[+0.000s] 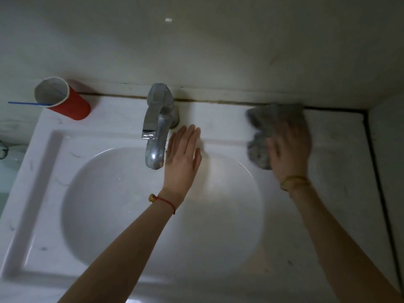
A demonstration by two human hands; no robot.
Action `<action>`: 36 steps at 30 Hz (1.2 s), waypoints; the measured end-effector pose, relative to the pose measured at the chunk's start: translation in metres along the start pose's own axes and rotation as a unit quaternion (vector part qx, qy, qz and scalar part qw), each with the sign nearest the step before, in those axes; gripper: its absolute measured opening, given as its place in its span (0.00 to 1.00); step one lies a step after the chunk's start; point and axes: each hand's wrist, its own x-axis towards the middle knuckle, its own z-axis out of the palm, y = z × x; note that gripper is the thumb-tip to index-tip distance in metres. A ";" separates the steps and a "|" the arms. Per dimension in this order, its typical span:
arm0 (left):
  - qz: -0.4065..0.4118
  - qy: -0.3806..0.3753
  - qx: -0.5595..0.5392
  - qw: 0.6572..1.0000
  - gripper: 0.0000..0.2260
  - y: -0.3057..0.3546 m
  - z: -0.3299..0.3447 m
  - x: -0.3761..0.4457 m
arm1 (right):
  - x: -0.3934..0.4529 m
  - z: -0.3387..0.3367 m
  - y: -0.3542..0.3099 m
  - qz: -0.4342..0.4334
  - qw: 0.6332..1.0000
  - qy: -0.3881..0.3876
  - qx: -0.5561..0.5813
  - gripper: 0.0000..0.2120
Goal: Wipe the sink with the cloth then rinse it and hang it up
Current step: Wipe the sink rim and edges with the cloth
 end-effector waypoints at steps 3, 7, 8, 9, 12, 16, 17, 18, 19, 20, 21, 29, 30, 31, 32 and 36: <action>-0.001 -0.002 -0.003 1.000 0.22 0.000 0.000 0.000 | 0.008 0.003 -0.021 0.120 0.993 0.018 -0.003 0.23; 0.009 0.005 0.005 1.000 0.22 -0.001 0.002 -0.002 | 0.008 0.013 -0.090 -0.045 0.998 -0.026 0.023 0.24; 0.011 0.006 0.006 1.000 0.22 -0.002 0.002 -0.002 | 0.007 0.013 -0.085 -0.095 0.994 -0.059 0.009 0.25; 0.011 0.006 0.004 1.000 0.22 -0.002 0.003 -0.003 | 0.007 0.011 -0.069 -0.134 0.988 -0.079 -0.009 0.25; 0.005 0.015 0.004 1.000 0.23 0.001 0.005 -0.003 | 0.002 0.000 -0.006 -0.097 0.995 -0.033 -0.004 0.22; -0.004 0.025 0.013 1.000 0.22 0.006 0.004 -0.001 | 0.004 -0.002 0.000 0.114 0.992 0.051 -0.003 0.21; -0.001 0.028 0.013 1.000 0.21 0.008 0.004 0.001 | 0.006 0.002 -0.017 0.128 0.990 0.051 -0.003 0.21; 0.009 0.030 0.011 0.999 0.21 0.012 0.004 0.002 | 0.008 0.003 -0.034 0.110 0.993 0.042 0.011 0.21; 0.026 0.029 0.008 0.999 0.20 0.015 0.006 0.004 | 0.009 0.003 -0.046 0.074 0.997 0.021 0.027 0.22; 0.043 0.026 0.004 0.999 0.21 0.019 0.007 0.006 | 0.007 0.003 -0.053 0.032 0.999 -0.006 0.037 0.23; 0.056 0.020 0.001 0.998 0.21 0.023 0.010 0.010 | 0.005 0.002 -0.051 -0.014 0.999 -0.033 0.040 0.24; 0.093 0.007 -0.015 0.996 0.21 0.049 0.034 0.025 | -0.001 -0.013 0.049 0.174 0.983 0.060 0.006 0.22; 0.090 0.008 -0.018 0.996 0.21 0.049 0.035 0.024 | 0.002 -0.009 0.034 0.205 0.976 0.078 -0.004 0.21; 0.089 0.007 -0.019 0.996 0.21 0.049 0.036 0.024 | 0.006 -0.007 0.012 0.203 0.975 0.084 0.005 0.21; 0.088 0.006 -0.018 0.996 0.22 0.049 0.037 0.023 | 0.006 -0.005 -0.008 0.164 0.983 0.078 0.024 0.21; 0.099 0.000 -0.016 0.995 0.23 0.045 0.038 0.023 | -0.012 -0.012 0.008 -0.085 0.995 -0.043 0.023 0.23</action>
